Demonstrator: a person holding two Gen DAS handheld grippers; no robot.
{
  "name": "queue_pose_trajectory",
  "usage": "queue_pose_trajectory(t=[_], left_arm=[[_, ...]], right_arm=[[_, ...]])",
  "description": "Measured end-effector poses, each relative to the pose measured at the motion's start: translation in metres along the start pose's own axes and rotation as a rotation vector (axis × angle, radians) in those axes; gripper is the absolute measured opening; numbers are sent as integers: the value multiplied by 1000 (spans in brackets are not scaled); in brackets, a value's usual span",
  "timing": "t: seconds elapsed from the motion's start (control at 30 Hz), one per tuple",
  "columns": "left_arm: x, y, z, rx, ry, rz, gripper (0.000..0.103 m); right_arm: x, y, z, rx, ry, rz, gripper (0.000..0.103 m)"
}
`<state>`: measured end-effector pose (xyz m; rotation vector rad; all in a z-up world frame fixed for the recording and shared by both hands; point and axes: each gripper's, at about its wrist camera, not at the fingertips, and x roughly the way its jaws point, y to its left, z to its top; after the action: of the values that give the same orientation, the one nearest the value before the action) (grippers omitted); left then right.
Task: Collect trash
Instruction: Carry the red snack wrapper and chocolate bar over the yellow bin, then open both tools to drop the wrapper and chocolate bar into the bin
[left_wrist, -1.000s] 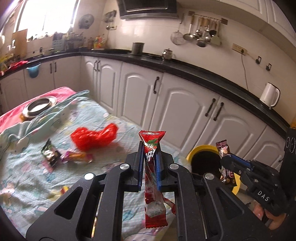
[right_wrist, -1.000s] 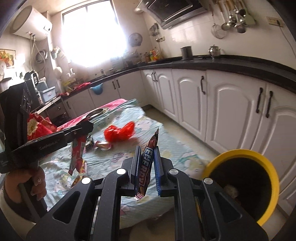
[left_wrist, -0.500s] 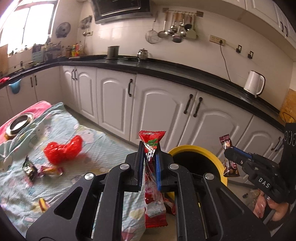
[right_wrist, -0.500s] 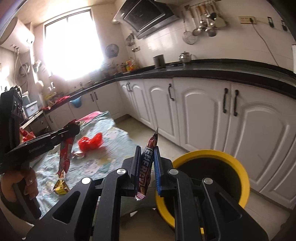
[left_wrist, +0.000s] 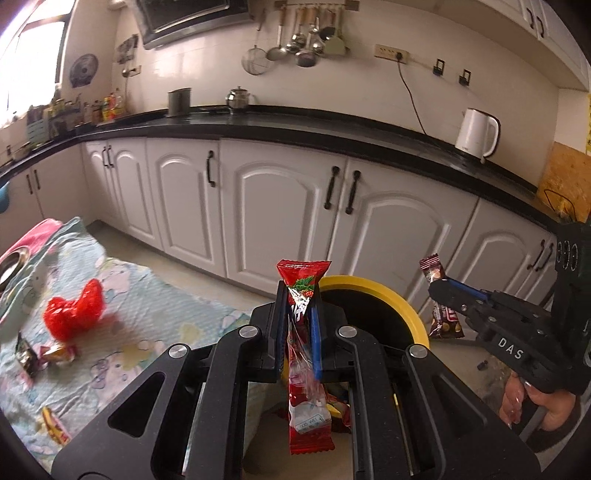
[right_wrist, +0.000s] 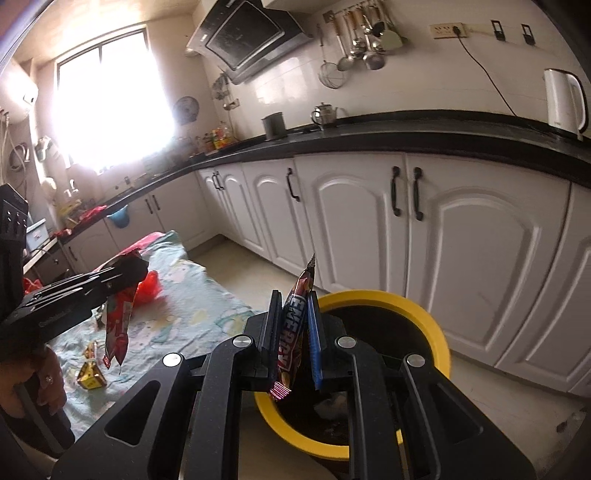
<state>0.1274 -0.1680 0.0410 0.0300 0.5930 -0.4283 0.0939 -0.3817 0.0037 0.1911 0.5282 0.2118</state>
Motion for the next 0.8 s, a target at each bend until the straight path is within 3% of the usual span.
queue_pose_trajectory(t=[0.5, 0.8], left_arm=[[57, -30, -3, 43, 99, -85, 6], [95, -35, -9, 40, 156, -99, 6]], right_arm=[[12, -38, -18, 61, 52, -72, 13], [27, -54, -30, 104, 90, -81, 13]])
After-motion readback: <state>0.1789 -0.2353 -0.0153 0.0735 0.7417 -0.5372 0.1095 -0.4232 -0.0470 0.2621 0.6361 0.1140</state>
